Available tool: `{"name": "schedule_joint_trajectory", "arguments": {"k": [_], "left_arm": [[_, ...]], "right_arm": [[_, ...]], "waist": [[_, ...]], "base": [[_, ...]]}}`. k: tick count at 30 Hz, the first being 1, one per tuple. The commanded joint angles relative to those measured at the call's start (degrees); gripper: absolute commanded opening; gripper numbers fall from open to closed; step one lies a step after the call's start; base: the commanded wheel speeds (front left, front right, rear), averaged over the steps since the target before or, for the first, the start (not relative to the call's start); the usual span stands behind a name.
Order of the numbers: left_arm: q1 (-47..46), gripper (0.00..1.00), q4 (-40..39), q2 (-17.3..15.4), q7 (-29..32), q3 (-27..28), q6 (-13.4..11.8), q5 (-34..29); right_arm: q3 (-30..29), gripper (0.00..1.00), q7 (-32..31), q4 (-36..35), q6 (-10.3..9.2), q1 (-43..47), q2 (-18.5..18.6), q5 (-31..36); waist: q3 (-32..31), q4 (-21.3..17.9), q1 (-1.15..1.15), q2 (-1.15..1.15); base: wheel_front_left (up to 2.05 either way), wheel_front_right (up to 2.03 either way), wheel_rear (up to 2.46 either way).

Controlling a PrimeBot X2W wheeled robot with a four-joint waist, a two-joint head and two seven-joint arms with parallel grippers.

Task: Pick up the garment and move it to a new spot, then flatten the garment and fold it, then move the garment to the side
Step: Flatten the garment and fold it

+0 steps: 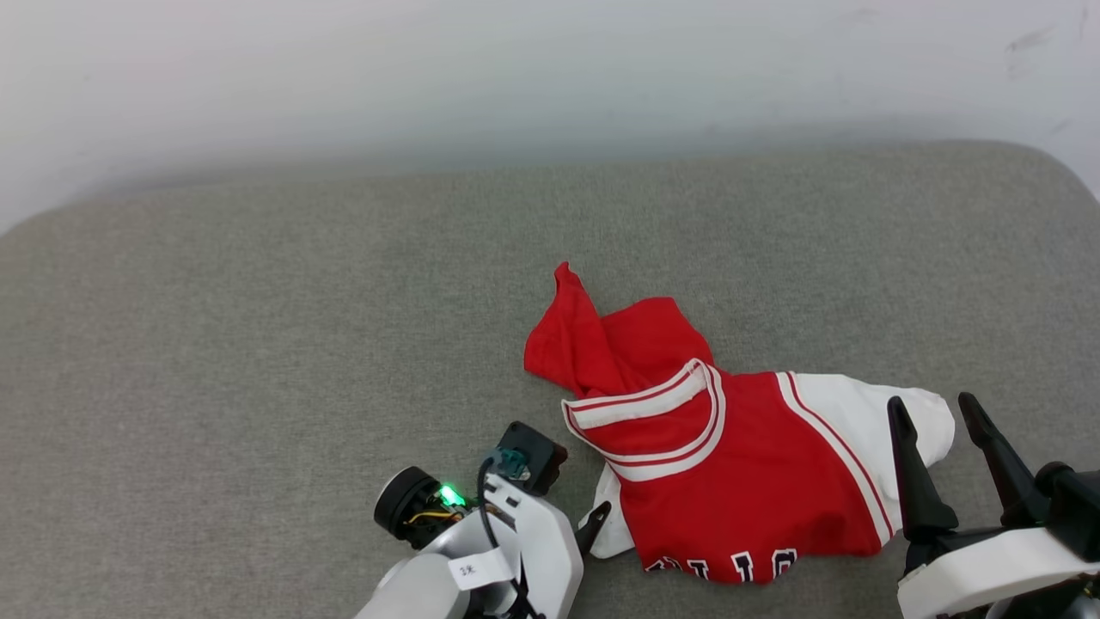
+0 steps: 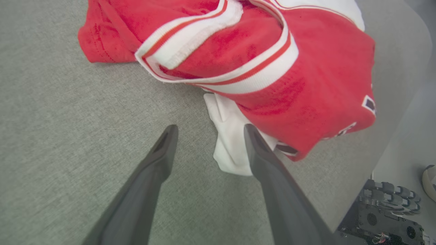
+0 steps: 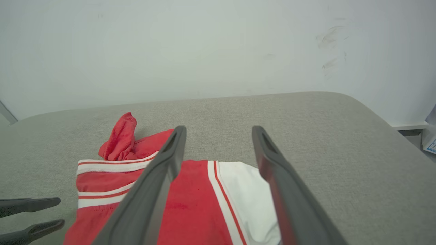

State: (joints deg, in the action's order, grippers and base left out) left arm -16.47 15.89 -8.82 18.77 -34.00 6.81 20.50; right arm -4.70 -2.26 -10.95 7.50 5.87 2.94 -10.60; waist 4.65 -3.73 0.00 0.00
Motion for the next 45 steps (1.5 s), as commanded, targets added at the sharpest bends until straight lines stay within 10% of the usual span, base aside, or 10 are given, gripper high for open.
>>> {"name": "schedule_joint_trajectory", "arguments": {"k": [1,12,13,15,30,45], "left_arm": [[-1.98,1.00,1.16,-0.47,1.23,-1.44,0.32,0.57],[-7.82,1.00,8.40,-2.84,10.97,-13.99,0.75,3.58],[-8.00,0.44,8.76,-3.22,11.90,-15.88,0.76,4.32],[-8.70,0.00,9.03,-4.21,12.69,-18.55,0.84,5.62],[-10.80,0.00,-0.14,-14.25,0.79,-7.75,-8.97,6.75],[8.02,0.00,-6.46,-20.98,-3.39,5.45,-21.59,16.93]], "right_arm": [[0.25,1.00,0.21,-0.04,-0.03,-1.18,-0.08,-0.14],[0.60,1.00,1.81,1.74,-0.02,-3.95,-0.08,-0.96],[0.61,1.00,1.89,1.97,-0.03,-4.13,-0.08,-0.99],[0.55,1.00,2.13,2.40,-0.02,-4.43,-0.07,-1.03],[-1.75,1.00,1.94,4.66,-0.03,-3.23,-0.08,-1.40],[-3.45,1.00,-0.03,4.23,-0.02,-1.70,-0.08,-0.89]], "waist": [[2.15,-0.70,0.00,0.00],[6.82,-1.76,0.00,0.00],[6.96,-1.79,0.00,0.00],[7.02,-1.85,0.00,0.00],[2.89,3.31,0.00,0.00],[0.63,7.85,0.00,0.00]], "base": [[0.00,0.00,0.00],[0.00,0.00,0.00],[0.00,0.00,0.00],[0.00,0.00,0.00],[0.00,0.00,0.00],[0.00,0.00,0.00]]}}
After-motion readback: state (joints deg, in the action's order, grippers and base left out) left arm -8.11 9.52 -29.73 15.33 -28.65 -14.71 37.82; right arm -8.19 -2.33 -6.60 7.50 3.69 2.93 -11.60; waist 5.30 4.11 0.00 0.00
